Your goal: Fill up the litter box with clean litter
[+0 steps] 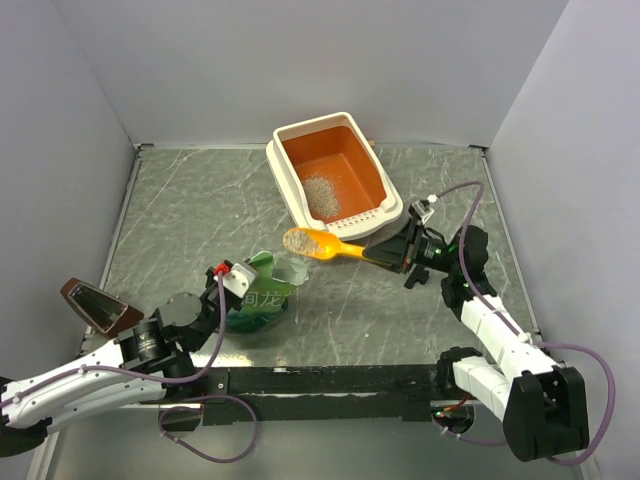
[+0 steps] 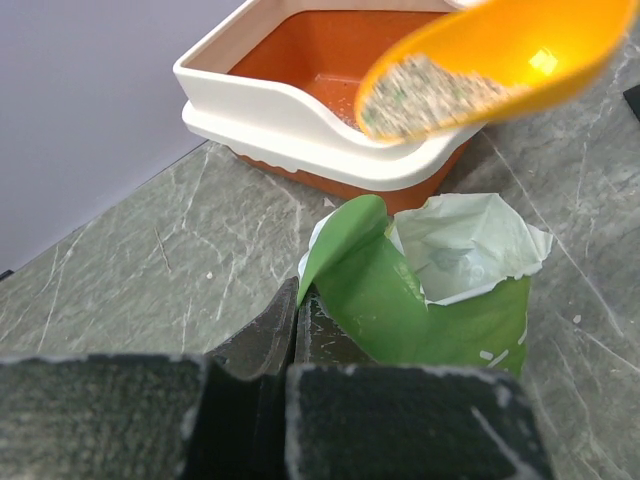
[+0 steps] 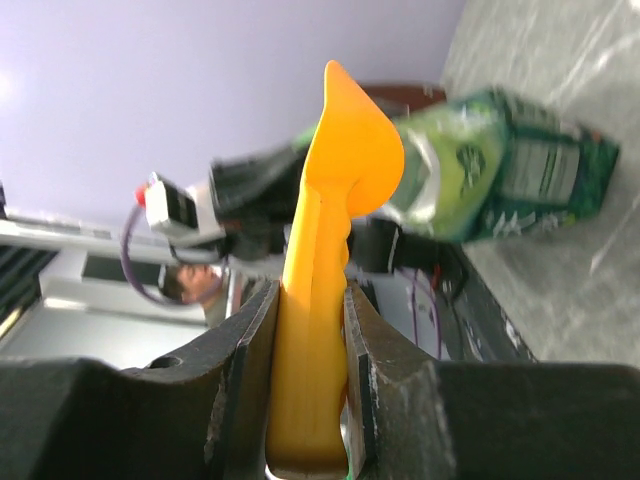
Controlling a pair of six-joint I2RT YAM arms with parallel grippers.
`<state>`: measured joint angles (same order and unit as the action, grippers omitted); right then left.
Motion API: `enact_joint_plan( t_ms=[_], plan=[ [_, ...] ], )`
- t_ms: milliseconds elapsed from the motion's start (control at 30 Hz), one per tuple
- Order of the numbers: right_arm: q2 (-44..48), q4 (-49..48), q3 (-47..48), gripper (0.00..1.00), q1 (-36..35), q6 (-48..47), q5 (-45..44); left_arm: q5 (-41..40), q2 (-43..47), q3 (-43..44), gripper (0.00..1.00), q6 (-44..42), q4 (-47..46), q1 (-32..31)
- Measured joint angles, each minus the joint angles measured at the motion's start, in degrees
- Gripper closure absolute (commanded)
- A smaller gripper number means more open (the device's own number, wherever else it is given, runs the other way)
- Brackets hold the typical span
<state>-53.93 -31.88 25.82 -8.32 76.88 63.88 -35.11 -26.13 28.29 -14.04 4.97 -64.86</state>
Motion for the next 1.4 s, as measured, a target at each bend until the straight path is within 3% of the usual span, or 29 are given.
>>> enact_joint_plan(
  t_ms=[200, 500, 700, 933, 1167, 1400],
  plan=[
    [-6.1, -0.7, 3.8, 1.0, 0.0, 2.4, -7.0, 0.0, 2.3, 0.0, 0.99, 0.0, 0.0, 0.0],
    [-22.3, -7.8, 12.0, 1.0, 1.1, 5.6, -17.0, 0.8, 3.1, 0.0, 0.99, 0.6, 0.2, 0.0],
    [-31.1, -7.0, 19.3, 1.0, 1.4, 2.4, -24.0, 1.1, 5.4, 0.0, 0.99, 1.3, 0.2, 0.0],
    [-37.2, 13.2, 34.7, 1.0, 1.3, -14.1, -34.9, 1.4, 5.7, 0.0, 0.99, 1.3, 0.4, 0.0],
    [-39.8, 30.1, 43.3, 1.0, 0.4, -28.2, -44.3, 1.4, 5.7, 0.0, 0.99, 1.3, 0.4, 0.0],
    [-43.4, 46.5, 54.1, 1.0, -6.9, -43.5, -57.9, 1.4, 5.7, 0.0, 0.99, 1.3, 0.4, 0.0]
  ],
)
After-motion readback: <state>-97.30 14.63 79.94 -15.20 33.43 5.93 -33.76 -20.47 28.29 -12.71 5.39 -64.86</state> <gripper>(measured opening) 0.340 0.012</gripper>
